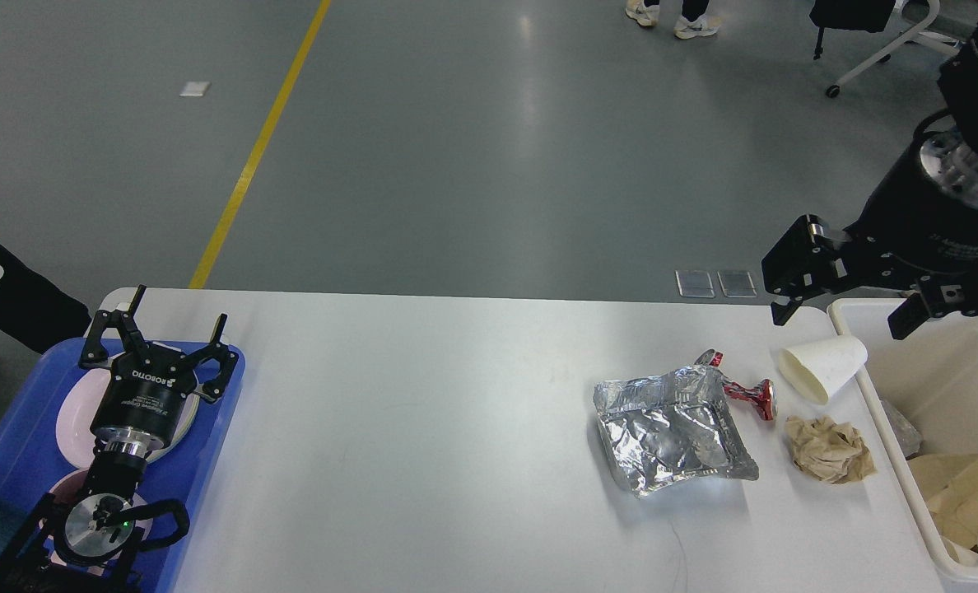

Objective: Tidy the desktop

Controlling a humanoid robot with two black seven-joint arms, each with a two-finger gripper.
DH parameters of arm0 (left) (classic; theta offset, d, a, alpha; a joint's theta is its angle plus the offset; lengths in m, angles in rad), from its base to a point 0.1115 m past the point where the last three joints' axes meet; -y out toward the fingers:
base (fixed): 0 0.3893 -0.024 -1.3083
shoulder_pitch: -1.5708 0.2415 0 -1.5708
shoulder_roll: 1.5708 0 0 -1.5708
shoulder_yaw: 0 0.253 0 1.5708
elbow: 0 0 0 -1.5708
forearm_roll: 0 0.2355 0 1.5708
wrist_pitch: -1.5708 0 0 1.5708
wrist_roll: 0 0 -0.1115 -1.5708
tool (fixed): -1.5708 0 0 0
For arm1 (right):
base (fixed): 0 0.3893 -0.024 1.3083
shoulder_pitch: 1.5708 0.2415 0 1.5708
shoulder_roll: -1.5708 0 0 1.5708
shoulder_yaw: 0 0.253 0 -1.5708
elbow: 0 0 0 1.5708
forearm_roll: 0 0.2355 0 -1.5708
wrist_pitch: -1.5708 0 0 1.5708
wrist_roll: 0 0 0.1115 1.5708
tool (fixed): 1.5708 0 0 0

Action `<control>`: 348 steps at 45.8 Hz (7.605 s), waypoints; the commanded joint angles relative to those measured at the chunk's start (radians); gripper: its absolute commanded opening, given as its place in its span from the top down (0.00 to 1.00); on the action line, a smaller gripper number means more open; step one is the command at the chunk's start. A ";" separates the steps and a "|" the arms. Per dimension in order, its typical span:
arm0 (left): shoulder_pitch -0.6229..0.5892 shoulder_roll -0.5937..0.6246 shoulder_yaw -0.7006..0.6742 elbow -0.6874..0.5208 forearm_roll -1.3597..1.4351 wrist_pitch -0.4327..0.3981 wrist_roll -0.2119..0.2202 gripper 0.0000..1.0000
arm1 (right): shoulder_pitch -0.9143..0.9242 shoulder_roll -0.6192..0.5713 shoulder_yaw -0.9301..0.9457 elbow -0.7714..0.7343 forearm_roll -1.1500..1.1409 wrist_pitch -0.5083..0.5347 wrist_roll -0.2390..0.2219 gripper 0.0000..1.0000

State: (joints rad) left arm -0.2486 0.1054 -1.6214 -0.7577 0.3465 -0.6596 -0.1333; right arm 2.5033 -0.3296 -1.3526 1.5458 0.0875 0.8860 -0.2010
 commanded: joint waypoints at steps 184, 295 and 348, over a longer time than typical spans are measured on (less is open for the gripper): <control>0.000 -0.001 0.000 0.000 0.000 0.000 0.000 0.04 | -0.102 -0.264 -0.235 0.059 0.043 -0.404 0.003 1.00; 0.000 -0.001 0.000 0.000 0.000 0.000 0.000 0.04 | -1.160 -0.232 0.264 -0.860 -0.092 -0.633 0.000 0.00; 0.000 0.000 0.000 0.000 0.000 0.000 0.000 0.04 | 0.120 0.050 0.062 0.088 -0.075 0.074 -0.015 0.00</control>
State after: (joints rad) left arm -0.2485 0.1053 -1.6214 -0.7577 0.3464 -0.6596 -0.1334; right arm 2.6229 -0.2793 -1.2898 1.6333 0.0124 0.9601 -0.2165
